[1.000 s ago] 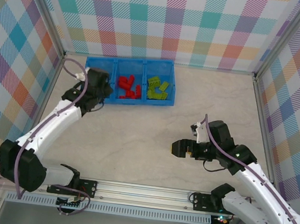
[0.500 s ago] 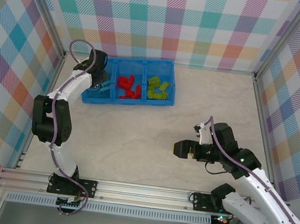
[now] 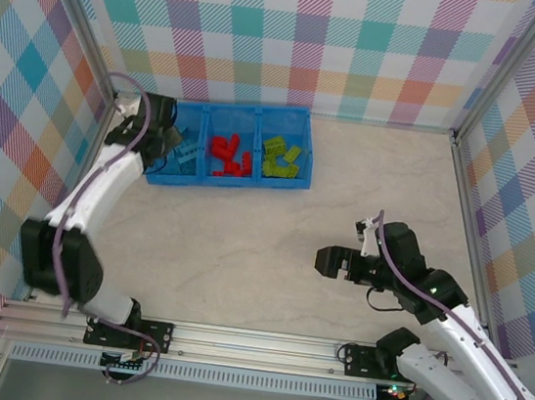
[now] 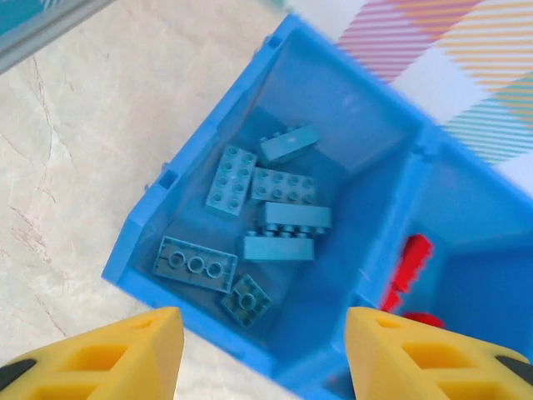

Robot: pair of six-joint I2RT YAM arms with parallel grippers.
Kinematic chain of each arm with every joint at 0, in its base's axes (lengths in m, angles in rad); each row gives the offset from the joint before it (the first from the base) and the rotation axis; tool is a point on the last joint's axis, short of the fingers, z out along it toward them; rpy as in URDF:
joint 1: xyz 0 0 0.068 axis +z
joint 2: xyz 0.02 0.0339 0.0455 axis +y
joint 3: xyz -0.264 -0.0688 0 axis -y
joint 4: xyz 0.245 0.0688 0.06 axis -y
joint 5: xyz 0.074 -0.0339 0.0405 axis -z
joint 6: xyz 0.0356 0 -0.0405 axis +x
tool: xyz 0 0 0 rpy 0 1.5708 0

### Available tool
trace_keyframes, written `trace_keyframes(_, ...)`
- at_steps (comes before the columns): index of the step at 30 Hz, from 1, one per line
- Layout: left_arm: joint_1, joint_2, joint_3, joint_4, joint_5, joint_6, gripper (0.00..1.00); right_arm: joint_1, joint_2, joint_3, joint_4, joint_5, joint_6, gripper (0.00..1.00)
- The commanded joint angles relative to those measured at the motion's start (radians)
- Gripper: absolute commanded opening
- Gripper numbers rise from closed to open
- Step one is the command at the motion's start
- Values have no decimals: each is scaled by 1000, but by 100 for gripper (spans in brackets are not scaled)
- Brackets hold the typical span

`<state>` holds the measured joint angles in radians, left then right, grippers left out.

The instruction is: Sort the legos into containers by color

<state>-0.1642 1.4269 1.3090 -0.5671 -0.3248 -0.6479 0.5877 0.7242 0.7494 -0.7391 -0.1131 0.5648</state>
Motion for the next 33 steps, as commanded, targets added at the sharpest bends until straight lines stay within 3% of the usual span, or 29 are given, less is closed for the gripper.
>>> trace_keyframes(1,-73,-205,-152,47,-4,58,57,-18,54,-4,60,329,-45,100)
trace_keyframes(4,-92,-385,-323,133,47,158,68,-71,135,-8,169,482,-136,100)
trace_keyframes(7,-92,-547,-497,258,157,371,83,-176,223,-33,332,565,-224,100)
trace_keyframes(9,-92,-619,-592,327,180,484,90,-277,295,-46,437,533,-254,100)
trace_keyframes(11,-92,-671,-684,377,136,543,96,-354,382,-60,555,507,-313,100)
trace_keyframes(16,-89,-727,-910,619,20,626,100,-464,593,-105,856,416,-383,100)
trace_keyframes(21,-84,-634,-1014,815,-38,673,100,-482,747,-234,1334,347,-571,100)
trace_keyframes(24,-83,-535,-1030,934,-3,706,100,-527,798,-286,1501,272,-556,100)
trace_keyframes(25,-82,-499,-1036,991,10,714,100,-554,783,-289,1458,231,-531,100)
trace_keyframes(28,-75,-377,-1040,1141,35,745,100,-560,847,-404,1762,215,-547,100)
trace_keyframes(31,-45,-212,-1025,1307,75,741,100,-539,833,-370,1671,202,-567,100)
trace_keyframes(33,-23,-74,-994,1393,91,753,100,-532,841,-390,1724,227,-575,100)
